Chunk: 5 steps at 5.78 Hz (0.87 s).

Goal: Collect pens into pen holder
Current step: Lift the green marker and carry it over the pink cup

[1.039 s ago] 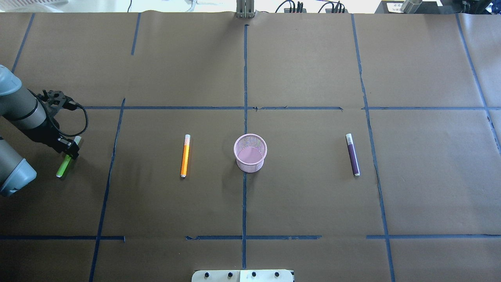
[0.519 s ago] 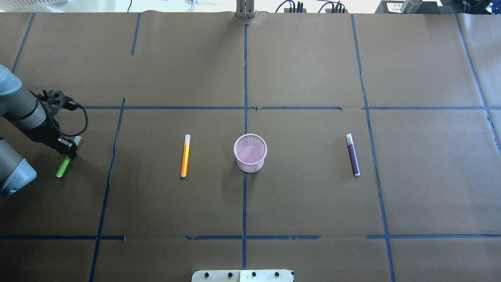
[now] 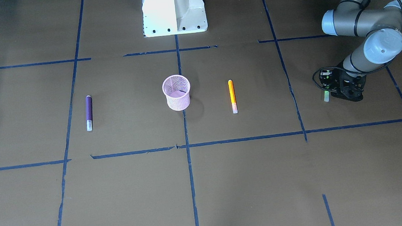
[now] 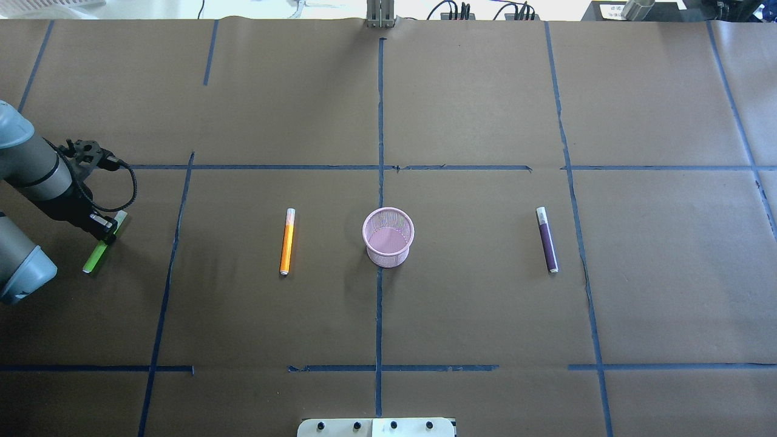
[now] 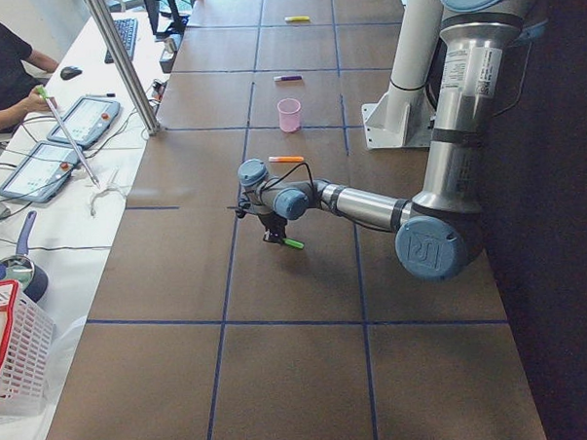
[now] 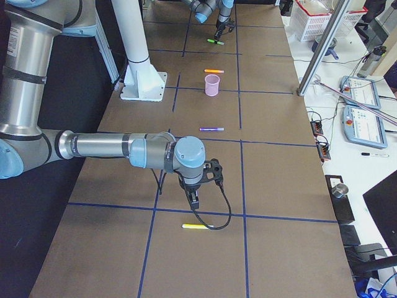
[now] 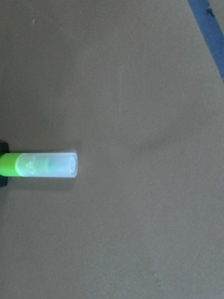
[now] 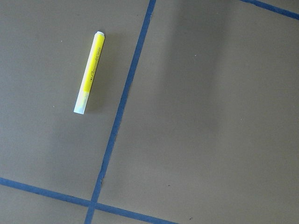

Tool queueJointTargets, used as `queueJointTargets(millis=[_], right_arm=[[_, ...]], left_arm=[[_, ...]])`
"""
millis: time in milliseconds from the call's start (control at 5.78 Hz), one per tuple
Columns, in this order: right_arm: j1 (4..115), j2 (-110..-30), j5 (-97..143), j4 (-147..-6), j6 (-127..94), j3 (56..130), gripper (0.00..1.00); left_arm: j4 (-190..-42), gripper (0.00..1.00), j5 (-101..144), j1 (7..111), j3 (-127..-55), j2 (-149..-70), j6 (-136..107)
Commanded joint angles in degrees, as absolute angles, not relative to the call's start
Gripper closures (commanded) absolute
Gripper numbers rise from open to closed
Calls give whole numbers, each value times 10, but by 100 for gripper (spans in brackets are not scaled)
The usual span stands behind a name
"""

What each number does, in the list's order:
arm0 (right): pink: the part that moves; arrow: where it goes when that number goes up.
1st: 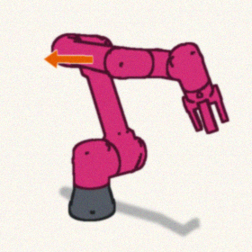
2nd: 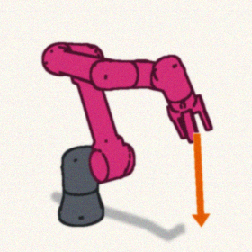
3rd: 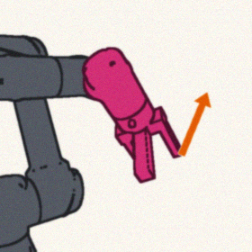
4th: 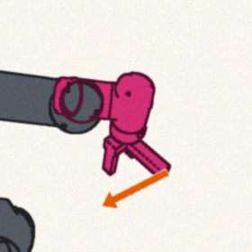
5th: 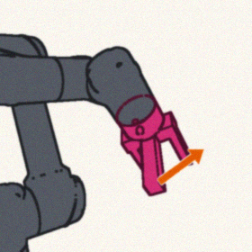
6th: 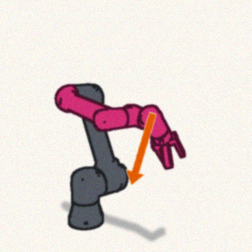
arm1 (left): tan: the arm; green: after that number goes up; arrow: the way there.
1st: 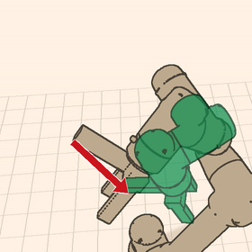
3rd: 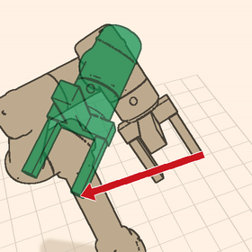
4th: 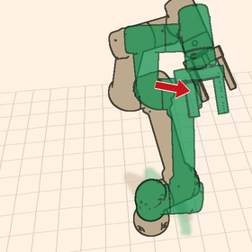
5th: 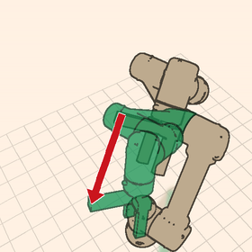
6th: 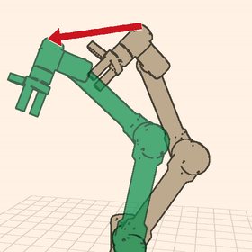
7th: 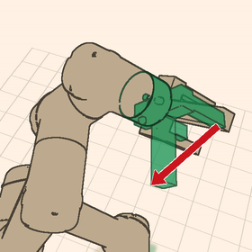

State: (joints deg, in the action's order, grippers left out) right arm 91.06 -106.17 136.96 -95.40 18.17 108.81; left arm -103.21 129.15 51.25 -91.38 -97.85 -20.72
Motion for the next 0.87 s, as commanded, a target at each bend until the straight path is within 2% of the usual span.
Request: queueJointTargets(millis=[0,346,693], right_arm=[[911,-1062,1370,-953,181,1090,0],[910,-1061,1375,-949,181,1091,0],[904,-1059,1383,-949,181,1090,0]], left_arm=[[-1032,100,1293,513,-958,-996,-211],[-1033,100,1291,510,-1029,-1054,-311],[-1034,100,1243,453,-1066,-1146,-417]])
